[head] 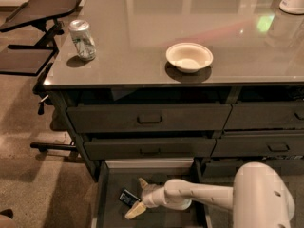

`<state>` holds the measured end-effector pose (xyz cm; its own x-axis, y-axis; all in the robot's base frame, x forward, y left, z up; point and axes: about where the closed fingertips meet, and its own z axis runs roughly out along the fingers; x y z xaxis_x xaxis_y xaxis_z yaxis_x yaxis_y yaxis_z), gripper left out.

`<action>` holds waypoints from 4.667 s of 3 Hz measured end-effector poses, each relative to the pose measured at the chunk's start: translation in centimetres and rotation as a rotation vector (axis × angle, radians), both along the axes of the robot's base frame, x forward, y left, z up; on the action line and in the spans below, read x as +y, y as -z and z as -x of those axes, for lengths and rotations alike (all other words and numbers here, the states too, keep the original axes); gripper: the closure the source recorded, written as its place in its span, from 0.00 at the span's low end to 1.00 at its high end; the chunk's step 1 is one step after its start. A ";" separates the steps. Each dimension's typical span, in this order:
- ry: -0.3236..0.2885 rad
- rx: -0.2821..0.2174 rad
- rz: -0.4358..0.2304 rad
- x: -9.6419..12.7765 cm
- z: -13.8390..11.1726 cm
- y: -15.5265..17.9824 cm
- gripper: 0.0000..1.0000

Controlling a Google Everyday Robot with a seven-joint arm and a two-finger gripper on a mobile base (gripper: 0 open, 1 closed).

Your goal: Pick rxbar blueberry from bottom drawer and place on counter

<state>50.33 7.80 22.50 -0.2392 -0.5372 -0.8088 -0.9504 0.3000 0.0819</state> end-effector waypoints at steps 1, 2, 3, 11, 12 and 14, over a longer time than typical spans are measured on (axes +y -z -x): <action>-0.003 -0.033 0.006 2.0 -0.8 3.2 0.00; -0.010 -0.042 0.022 3.6 -2.3 5.8 0.00; -0.008 -0.040 0.042 4.4 -3.1 8.0 0.00; 0.043 -0.155 0.077 1.7 -2.2 6.4 1.00; -0.009 -0.181 0.046 0.9 -1.1 1.8 1.00; -0.113 -0.170 -0.058 0.0 1.8 -8.2 1.00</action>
Offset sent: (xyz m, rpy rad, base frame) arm 0.0461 0.0533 -0.0885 -0.0462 -0.0577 0.0165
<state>48.51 7.85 30.67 -0.0375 -0.5039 -0.8629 -0.9794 0.1899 -0.0683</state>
